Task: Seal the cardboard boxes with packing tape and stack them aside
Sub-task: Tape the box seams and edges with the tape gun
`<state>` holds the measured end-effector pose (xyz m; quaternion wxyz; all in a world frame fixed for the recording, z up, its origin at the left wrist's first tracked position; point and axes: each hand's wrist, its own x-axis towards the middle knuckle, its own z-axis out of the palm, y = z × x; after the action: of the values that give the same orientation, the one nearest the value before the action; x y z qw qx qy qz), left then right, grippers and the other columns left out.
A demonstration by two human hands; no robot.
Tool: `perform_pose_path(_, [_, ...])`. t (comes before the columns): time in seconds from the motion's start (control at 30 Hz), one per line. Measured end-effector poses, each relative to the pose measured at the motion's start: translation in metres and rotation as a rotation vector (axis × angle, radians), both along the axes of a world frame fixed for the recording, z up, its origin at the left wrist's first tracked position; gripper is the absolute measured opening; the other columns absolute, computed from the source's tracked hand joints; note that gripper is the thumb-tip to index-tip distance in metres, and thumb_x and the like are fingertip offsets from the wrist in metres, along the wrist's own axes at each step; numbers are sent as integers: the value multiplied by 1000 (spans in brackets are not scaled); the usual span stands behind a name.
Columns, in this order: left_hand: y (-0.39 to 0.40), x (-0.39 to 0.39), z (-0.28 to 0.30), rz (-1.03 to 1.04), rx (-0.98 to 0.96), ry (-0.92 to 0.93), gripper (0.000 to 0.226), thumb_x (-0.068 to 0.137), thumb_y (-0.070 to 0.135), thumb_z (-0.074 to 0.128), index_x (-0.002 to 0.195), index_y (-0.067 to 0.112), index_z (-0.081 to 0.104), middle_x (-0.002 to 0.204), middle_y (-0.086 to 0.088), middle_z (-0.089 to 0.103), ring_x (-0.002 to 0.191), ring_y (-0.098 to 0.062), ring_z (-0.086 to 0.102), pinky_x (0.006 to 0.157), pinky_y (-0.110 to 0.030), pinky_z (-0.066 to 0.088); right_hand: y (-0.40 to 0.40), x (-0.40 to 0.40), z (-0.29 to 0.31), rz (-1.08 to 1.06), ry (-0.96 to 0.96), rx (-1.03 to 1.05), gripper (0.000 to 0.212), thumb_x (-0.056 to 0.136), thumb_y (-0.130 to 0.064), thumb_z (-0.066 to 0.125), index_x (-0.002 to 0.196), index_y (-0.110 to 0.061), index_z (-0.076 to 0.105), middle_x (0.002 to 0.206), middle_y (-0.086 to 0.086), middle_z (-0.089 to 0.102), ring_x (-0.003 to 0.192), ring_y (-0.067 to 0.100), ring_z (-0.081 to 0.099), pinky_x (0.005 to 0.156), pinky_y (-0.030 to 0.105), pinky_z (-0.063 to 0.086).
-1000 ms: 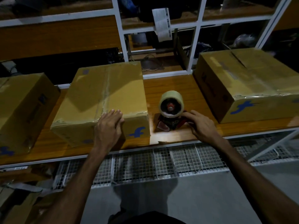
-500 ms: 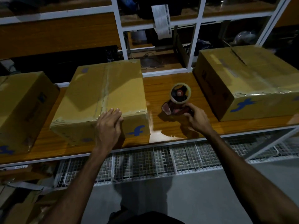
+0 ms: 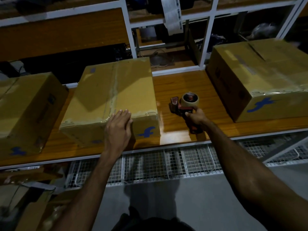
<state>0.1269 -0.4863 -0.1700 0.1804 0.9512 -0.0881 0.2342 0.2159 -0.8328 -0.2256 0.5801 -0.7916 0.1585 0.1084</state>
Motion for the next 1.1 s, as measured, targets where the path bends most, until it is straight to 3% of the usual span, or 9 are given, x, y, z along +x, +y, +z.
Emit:
perform_pose_path(0.07, [1,0,1,-6,6,13,38,103,16,64,141,9,63,147,-10,60,141,-27,53,124,-40,29,5,-3,1,-11,-30,-129,42,104,-22,65,144,-15,54,132,10,64,115,25,61,92,42,52])
perform_pose_path(0.13, [4,1,1,-21,11,26,40,102,15,66,141,9,62,148,-10,60,141,-27,53,123,-41,29,16,-12,2,-74,-100,-486,39,103,-33,66,136,-15,57,126,10,63,113,26,61,91,40,50])
perform_pose_path(0.2, [7,3,2,-33,15,38,41,101,15,67,141,9,62,147,-10,60,140,-27,54,123,-41,30,35,-29,7,-144,-245,-650,46,100,-32,69,141,-18,56,139,12,58,125,27,57,105,45,48])
perform_pose_path(0.3, [10,4,4,-41,15,47,41,101,14,68,141,9,62,146,-9,60,139,-27,55,122,-43,32,74,-60,15,-26,-369,-307,67,96,-26,73,157,-26,44,156,6,49,135,23,54,112,49,48])
perform_pose_path(0.47, [14,2,5,-82,8,59,41,103,15,64,144,10,61,150,-9,58,143,-26,51,124,-46,34,132,-104,7,85,-415,-127,90,84,-67,73,160,-38,35,160,-3,44,136,15,50,102,41,48])
perform_pose_path(0.7, [19,4,4,-118,-5,82,44,103,15,61,147,13,57,152,-6,57,145,-24,48,124,-47,32,161,-98,-9,-317,-659,-339,12,100,-11,67,110,-16,70,107,-2,70,93,15,62,79,42,54])
perform_pose_path(0.87, [22,5,-1,-152,-33,59,45,102,15,61,147,11,58,151,-7,57,145,-24,49,125,-45,30,171,-103,-23,-341,-759,-454,8,100,-5,65,104,-11,69,98,2,65,83,19,57,67,33,44])
perform_pose_path(0.97, [26,4,-5,-166,-49,32,46,100,12,63,146,11,58,151,-8,57,145,-25,49,125,-43,28,192,-104,-27,-391,-772,-465,9,99,-2,66,106,-6,66,100,9,62,84,24,58,64,39,47])
perform_pose_path(1.1, [32,5,-9,-184,-50,-10,49,97,8,67,145,10,59,150,-10,58,143,-27,50,125,-43,28,206,-111,-34,-403,-753,-402,21,99,-8,70,118,-8,63,107,7,63,95,21,59,77,41,54])
